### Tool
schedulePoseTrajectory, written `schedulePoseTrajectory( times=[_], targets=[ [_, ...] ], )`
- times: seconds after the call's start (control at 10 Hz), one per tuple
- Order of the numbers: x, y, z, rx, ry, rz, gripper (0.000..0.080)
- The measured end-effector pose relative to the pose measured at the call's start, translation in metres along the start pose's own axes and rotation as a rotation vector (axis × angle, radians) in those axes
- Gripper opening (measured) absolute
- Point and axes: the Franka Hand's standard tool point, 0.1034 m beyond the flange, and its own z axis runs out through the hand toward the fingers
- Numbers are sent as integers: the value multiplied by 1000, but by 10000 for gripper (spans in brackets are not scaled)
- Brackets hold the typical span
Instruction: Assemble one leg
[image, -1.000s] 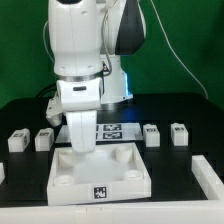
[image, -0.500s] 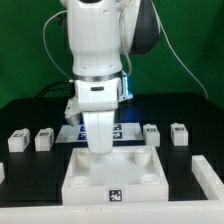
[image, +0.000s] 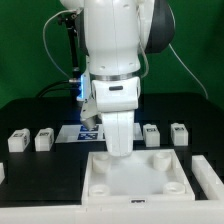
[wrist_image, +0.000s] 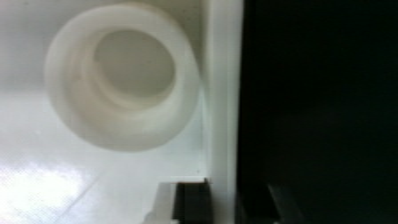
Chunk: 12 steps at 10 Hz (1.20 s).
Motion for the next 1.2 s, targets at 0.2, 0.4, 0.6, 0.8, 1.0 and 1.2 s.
schedulePoseTrajectory(
  times=[0.2,0.4,0.6,0.8,1.0,1.2],
  targets=[
    [0,0,2,1,1,0,60],
    [8,4,3,-10,7,21,60],
    [28,12,3,-11,14,15,60],
    [30,11,3,6,2,31,60],
    [30,11,3,18,-4,22,60],
    [29,11,4,18,-3,15,68]
  ],
)
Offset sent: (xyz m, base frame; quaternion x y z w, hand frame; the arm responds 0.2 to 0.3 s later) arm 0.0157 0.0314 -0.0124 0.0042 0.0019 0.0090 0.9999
